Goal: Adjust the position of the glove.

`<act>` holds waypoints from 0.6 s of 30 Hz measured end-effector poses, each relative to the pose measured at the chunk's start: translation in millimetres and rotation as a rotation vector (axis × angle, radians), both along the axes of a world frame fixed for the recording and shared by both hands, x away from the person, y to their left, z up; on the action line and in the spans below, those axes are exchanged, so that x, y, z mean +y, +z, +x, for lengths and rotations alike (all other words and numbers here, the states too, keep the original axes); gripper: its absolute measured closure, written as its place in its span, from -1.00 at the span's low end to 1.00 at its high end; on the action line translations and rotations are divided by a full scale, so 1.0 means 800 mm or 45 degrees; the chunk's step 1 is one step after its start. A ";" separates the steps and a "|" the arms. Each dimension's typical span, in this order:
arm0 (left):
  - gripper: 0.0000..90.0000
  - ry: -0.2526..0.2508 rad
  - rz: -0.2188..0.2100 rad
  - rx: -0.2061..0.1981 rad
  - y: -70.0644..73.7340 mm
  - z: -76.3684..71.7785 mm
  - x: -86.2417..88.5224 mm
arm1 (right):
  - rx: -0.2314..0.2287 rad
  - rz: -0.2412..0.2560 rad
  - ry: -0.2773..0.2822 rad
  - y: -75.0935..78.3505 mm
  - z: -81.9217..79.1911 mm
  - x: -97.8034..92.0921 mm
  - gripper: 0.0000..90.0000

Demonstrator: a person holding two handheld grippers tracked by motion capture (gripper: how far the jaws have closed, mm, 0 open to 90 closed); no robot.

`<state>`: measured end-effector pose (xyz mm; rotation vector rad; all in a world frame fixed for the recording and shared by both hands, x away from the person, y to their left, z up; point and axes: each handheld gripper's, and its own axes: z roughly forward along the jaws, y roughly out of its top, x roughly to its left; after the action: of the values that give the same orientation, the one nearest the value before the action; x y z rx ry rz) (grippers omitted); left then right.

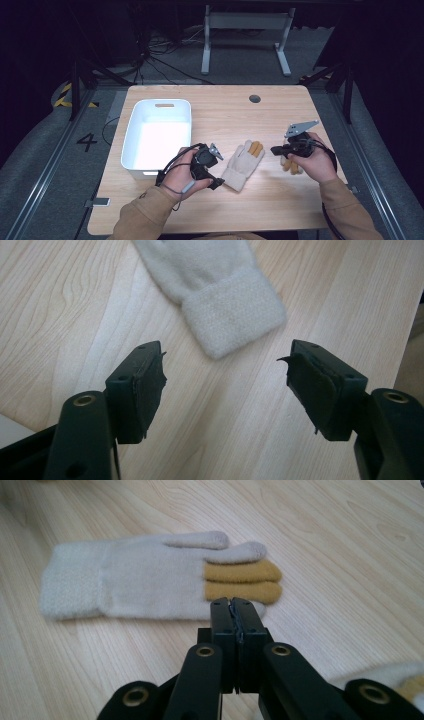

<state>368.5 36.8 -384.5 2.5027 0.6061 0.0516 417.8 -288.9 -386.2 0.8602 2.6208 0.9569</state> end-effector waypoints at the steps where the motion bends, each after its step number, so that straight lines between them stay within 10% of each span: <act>1: -0.28 -0.001 -0.012 0.000 0.001 0.000 0.000 | -0.004 0.001 0.004 0.001 0.001 0.002 1.00; 18: -0.28 0.002 -0.032 -0.018 0.003 -0.001 0.002 | -0.002 0.057 0.076 -0.009 0.025 0.049 1.00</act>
<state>368.0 38.7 -382.1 2.4760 0.5994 0.0617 437.8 -249.5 -393.7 0.7950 2.6469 1.0346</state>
